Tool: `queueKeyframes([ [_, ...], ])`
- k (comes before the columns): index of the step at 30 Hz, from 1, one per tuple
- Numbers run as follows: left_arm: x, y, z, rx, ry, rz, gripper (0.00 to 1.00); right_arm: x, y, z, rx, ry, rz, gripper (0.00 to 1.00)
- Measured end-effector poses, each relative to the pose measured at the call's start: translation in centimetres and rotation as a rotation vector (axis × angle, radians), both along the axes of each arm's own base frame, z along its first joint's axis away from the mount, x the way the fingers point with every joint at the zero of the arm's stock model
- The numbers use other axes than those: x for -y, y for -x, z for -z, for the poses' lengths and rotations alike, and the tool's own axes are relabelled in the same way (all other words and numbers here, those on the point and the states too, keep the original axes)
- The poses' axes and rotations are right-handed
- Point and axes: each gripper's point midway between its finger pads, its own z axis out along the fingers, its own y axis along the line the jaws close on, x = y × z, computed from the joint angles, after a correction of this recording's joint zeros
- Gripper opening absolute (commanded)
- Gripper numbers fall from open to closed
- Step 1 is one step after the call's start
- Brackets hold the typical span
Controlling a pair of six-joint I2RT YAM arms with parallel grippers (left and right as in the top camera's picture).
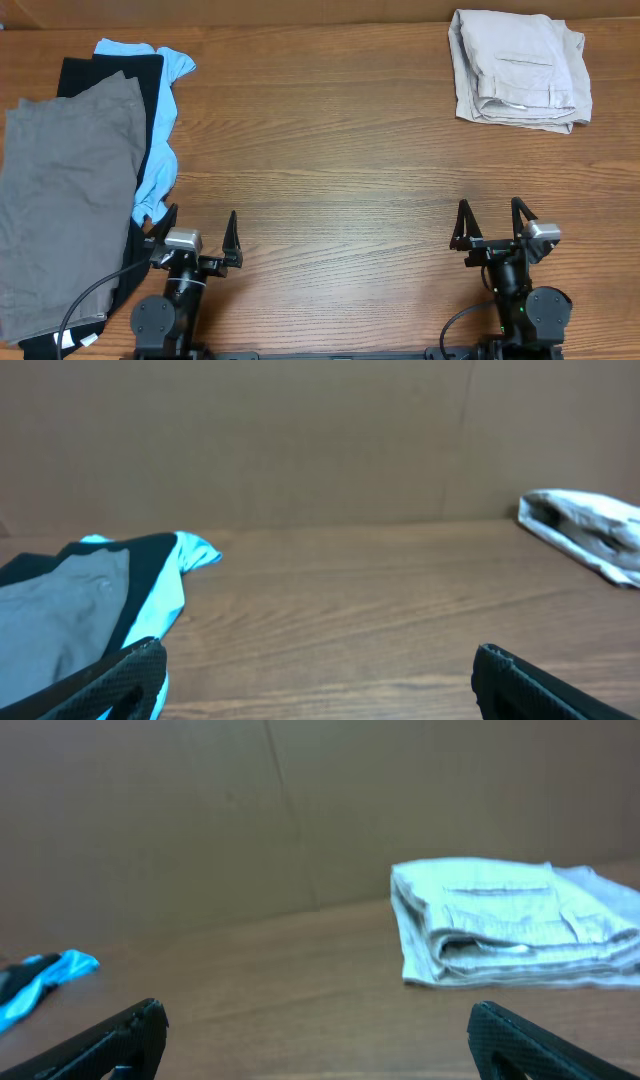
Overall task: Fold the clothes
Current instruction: 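Reach the left gripper into the clothes pile and grasp the grey shorts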
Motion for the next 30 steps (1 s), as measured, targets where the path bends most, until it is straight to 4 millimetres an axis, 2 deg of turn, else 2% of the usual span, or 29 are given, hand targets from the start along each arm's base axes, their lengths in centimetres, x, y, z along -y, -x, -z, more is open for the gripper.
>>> queueKeyframes([
  [3, 0.2, 0.3, -2.5, -0.009, -0.023, 0.012, 1.0, -0.2, 1.0, -3.1, 0.023, 0.01, -0.009, 1.0],
  [6, 0.3, 0.3, -5.8, -0.012, -0.041, 0.019, 1.0, -0.4, 2.4, -6.6, 0.044, 0.022, -0.014, 1.0],
  [9, 0.5, -0.6, -8.5, -0.053, -0.048, 0.03, 1.0, -0.4, 3.4, -9.5, 0.044, 0.029, -0.014, 1.0],
  [11, 0.7, -1.6, -9.7, -0.101, -0.054, 0.046, 1.0, -0.4, 3.5, -10.7, 0.015, 0.03, -0.014, 1.0],
  [14, 1.0, -3.0, -10.1, -0.228, -0.061, 0.067, 1.0, -0.5, 3.1, -11.4, -0.074, 0.027, -0.024, 1.0],
  [21, 1.2, -5.8, -11.8, -0.643, -0.075, 0.099, 1.0, -1.8, 0.7, -12.4, -0.341, 0.0, -0.108, 1.0],
  [25, 1.2, -8.6, -13.1, -0.755, -0.084, 0.109, 1.0, -2.5, -1.4, -12.8, -0.481, -0.025, -0.155, 1.0],
  [28, 1.2, -11.0, -12.3, -0.795, -0.094, 0.114, 1.0, -3.0, -3.5, -12.7, -0.526, -0.041, -0.195, 1.0],
  [30, 0.8, -12.5, -10.7, -0.833, -0.108, 0.096, 1.0, -3.4, -4.7, -11.3, -0.583, -0.058, -0.223, 1.0],
])
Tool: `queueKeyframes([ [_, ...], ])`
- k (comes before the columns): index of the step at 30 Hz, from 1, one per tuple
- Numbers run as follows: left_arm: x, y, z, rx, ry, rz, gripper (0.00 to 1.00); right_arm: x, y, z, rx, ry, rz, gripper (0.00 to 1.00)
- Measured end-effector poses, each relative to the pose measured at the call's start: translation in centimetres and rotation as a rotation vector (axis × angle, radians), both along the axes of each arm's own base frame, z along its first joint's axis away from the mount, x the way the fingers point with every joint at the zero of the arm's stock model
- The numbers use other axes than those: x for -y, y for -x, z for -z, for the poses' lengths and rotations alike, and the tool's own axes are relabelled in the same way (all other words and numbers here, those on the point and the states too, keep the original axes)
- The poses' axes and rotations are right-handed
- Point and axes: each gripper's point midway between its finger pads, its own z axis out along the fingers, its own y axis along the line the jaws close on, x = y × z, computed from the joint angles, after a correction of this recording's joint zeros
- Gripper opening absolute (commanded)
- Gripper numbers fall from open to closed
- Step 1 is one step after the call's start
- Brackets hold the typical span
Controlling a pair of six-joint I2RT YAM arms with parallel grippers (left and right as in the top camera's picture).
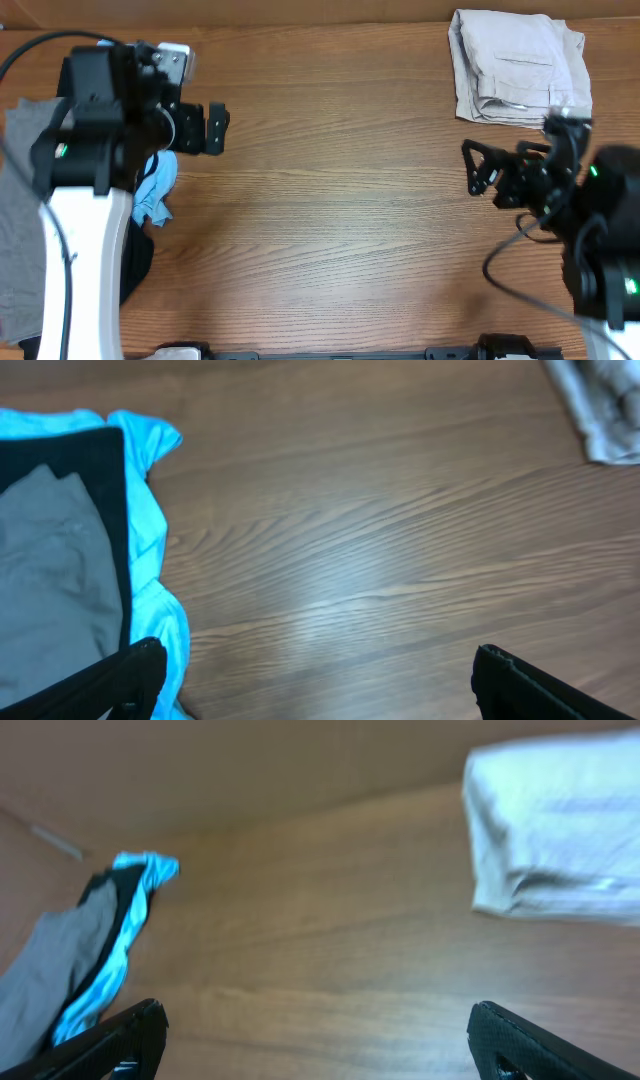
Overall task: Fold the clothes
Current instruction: 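Reach the left gripper into the clothes pile and grasp the grey shorts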
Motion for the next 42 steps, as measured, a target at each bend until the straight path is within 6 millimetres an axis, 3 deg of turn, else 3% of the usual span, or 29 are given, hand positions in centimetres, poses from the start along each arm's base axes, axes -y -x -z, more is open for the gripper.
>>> queueKeyframes([
  [5, -3.4, -2.8, 5.1, -0.125, -0.122, -0.099, 0.96, -0.8, -2.2, 3.6, -0.136, -0.041, -0.047, 1.0],
  [10, -9.5, -4.3, 10.2, -0.252, -0.2, -0.245, 0.93, -1.3, -3.8, 7.0, -0.256, -0.07, -0.07, 1.0],
  [15, -15.7, -3.9, 15.4, -0.392, -0.216, -0.369, 0.88, -1.4, -4.8, 9.9, -0.352, -0.085, -0.075, 0.99],
  [18, -17.8, -3.3, 17.7, -0.457, -0.222, -0.393, 0.85, -1.4, -5.1, 10.8, -0.38, -0.088, -0.075, 0.98],
  [31, -19.9, -2.0, 24.4, -0.648, -0.323, -0.377, 0.51, -1.5, -5.2, 11.8, -0.417, -0.096, -0.078, 0.94],
  [33, -20.0, -1.9, 25.2, -0.664, -0.327, -0.378, 0.34, -1.5, -5.2, 11.8, -0.417, -0.096, -0.078, 0.94],
  [35, -20.2, -1.9, 25.8, -0.673, -0.331, -0.382, 0.07, -1.5, -5.2, 11.8, -0.416, -0.096, -0.078, 0.93],
  [39, -20.3, -1.8, 26.2, -0.685, -0.342, -0.381, 0.04, -1.5, -5.2, 11.8, -0.416, -0.096, -0.078, 0.9],
  [42, -20.1, -1.6, 25.4, -0.703, -0.337, -0.386, 0.04, -1.5, -5.3, 11.7, -0.412, -0.096, -0.078, 0.88],
])
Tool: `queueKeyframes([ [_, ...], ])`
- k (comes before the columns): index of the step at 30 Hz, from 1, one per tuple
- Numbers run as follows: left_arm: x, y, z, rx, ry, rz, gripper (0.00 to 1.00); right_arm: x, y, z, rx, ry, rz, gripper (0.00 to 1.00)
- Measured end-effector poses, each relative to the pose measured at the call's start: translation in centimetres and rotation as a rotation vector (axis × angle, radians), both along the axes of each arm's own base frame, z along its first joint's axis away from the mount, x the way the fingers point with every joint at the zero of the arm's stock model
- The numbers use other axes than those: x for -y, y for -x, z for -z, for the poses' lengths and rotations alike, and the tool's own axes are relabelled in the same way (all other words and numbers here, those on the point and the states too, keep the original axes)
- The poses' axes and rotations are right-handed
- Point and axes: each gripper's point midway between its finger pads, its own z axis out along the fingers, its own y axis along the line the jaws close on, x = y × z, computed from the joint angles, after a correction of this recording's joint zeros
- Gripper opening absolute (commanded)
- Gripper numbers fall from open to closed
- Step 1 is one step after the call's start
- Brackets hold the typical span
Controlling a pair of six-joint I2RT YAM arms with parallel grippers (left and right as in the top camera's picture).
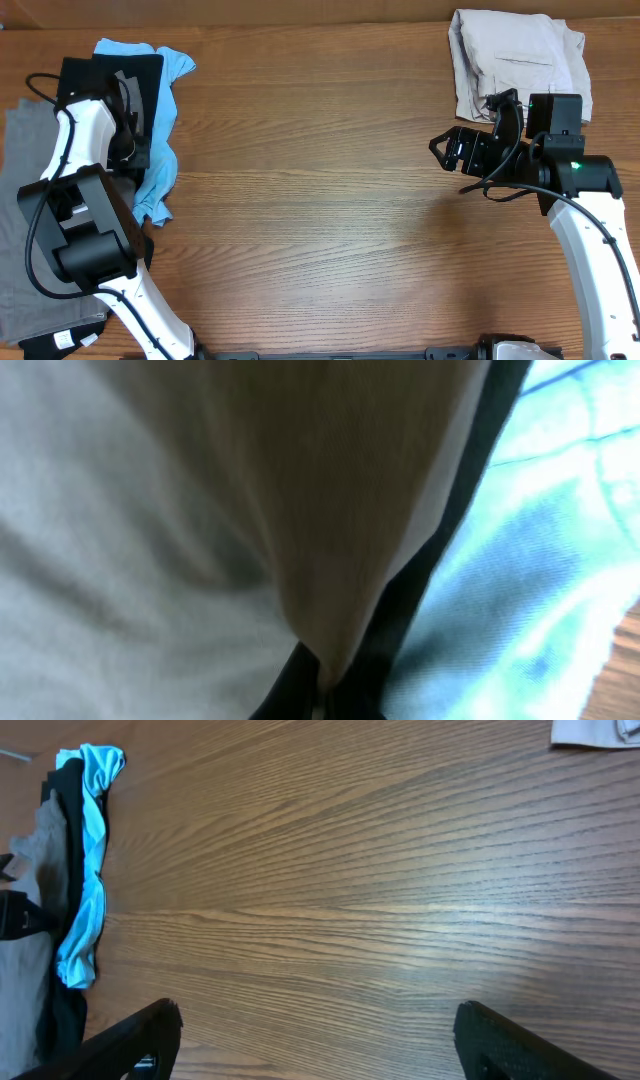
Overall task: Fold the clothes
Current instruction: 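Reach the left gripper into the clothes pile and grasp the grey shorts, then pull the grey shorts right out of the pile onto the open table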
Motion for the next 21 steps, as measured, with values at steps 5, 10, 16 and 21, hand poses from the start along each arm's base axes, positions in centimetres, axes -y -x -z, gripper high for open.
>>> queueKeyframes([
  [5, 0.9, -0.8, -4.7, -0.006, 0.0, 0.013, 0.04, 0.0, -0.1, -0.1, 0.004, 0.0, 0.0, 0.81],
  [10, 4.8, -3.8, -11.7, 0.115, 0.035, 0.071, 0.04, 0.0, -0.1, -0.1, 0.004, -0.001, 0.0, 0.78],
  [16, 17.1, -6.4, -15.5, 0.233, 0.167, 0.309, 0.04, 0.4, 0.2, 0.2, -0.017, -0.004, 0.011, 0.78],
  [21, 26.3, -6.2, -15.6, 0.254, 0.262, 0.492, 0.04, 2.0, 0.3, 0.4, -0.041, -0.015, 0.074, 0.79],
])
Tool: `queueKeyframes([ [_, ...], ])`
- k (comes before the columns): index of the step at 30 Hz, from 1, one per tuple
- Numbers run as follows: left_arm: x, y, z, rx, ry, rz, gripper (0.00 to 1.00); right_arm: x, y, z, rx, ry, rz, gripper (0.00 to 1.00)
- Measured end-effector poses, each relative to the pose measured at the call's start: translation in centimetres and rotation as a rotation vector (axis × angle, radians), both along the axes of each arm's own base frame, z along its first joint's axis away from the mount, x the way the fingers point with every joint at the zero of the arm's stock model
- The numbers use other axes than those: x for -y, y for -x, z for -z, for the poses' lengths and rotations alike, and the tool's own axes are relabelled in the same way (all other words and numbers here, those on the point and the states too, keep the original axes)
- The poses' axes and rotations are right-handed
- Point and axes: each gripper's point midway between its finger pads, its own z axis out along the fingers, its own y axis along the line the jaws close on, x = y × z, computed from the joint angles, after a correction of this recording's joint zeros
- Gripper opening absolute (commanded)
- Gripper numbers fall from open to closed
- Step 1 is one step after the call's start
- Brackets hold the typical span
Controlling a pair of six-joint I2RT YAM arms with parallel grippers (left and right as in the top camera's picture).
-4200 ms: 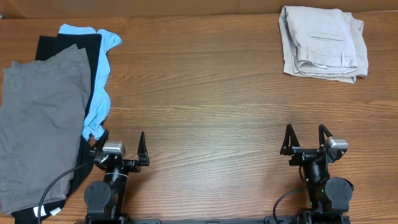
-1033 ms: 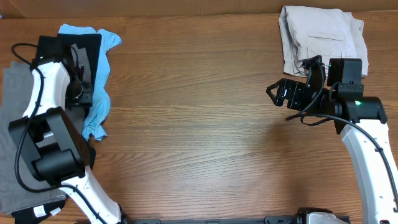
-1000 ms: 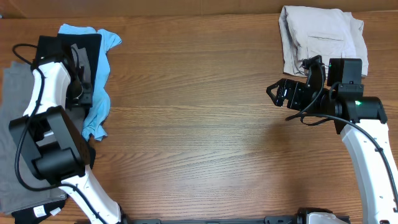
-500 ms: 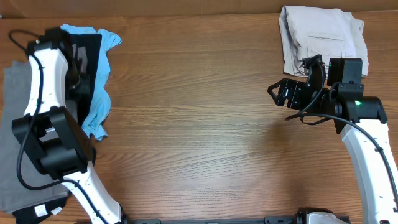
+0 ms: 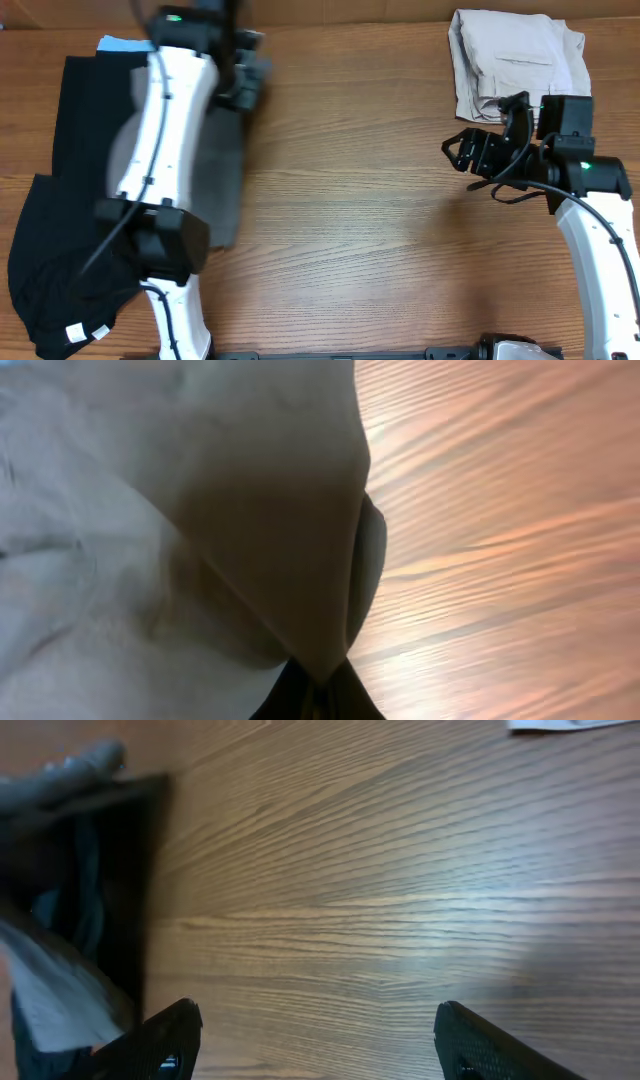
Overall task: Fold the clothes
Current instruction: 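Pull the grey shorts right out of the pile onto the open table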
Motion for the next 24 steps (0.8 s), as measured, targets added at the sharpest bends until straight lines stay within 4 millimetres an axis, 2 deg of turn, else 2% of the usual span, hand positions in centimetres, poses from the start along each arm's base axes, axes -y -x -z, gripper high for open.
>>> queueKeyframes([
  [4, 5.5, 0.2, -0.2, 0.041, 0.036, 0.113, 0.04, 0.7, -0.1, 0.0, -0.008, -0.01, 0.036, 0.79],
  [7, 8.4, 0.3, 0.3, 0.057, 0.046, 0.173, 0.04, 1.2, 0.1, 0.2, -0.024, -0.015, 0.055, 0.79],
  [10, 10.0, 0.4, 1.4, 0.042, 0.048, 0.203, 0.05, 2.1, 0.3, 0.3, -0.042, -0.02, 0.087, 0.79],
  [13, 10.6, 0.2, 2.7, 0.014, 0.062, 0.208, 0.08, 3.3, 0.5, 0.5, -0.055, -0.024, 0.127, 0.79],
  [14, 10.7, 0.2, 3.2, 0.004, 0.071, 0.208, 0.13, 3.7, 0.6, 0.5, -0.059, -0.025, 0.141, 0.79],
  [15, 11.0, 0.1, 3.6, -0.005, 0.081, 0.211, 0.22, 4.1, 0.6, 0.5, -0.061, -0.025, 0.152, 0.79],
  [18, 11.6, -0.2, 4.7, -0.024, 0.108, 0.214, 0.75, 5.0, 0.7, 0.5, -0.063, -0.032, 0.182, 0.79],
  [19, 11.9, -0.3, 5.0, -0.024, 0.115, 0.215, 0.87, 5.2, 0.7, 0.5, -0.062, -0.035, 0.188, 0.79],
  [21, 12.1, -0.6, 5.3, -0.023, 0.123, 0.217, 0.99, 5.5, 0.8, 0.3, -0.055, -0.043, 0.194, 0.79],
  [24, 12.0, -0.2, 5.2, -0.04, 0.12, 0.207, 1.0, 5.4, 1.4, -0.4, -0.048, -0.048, 0.198, 0.8],
])
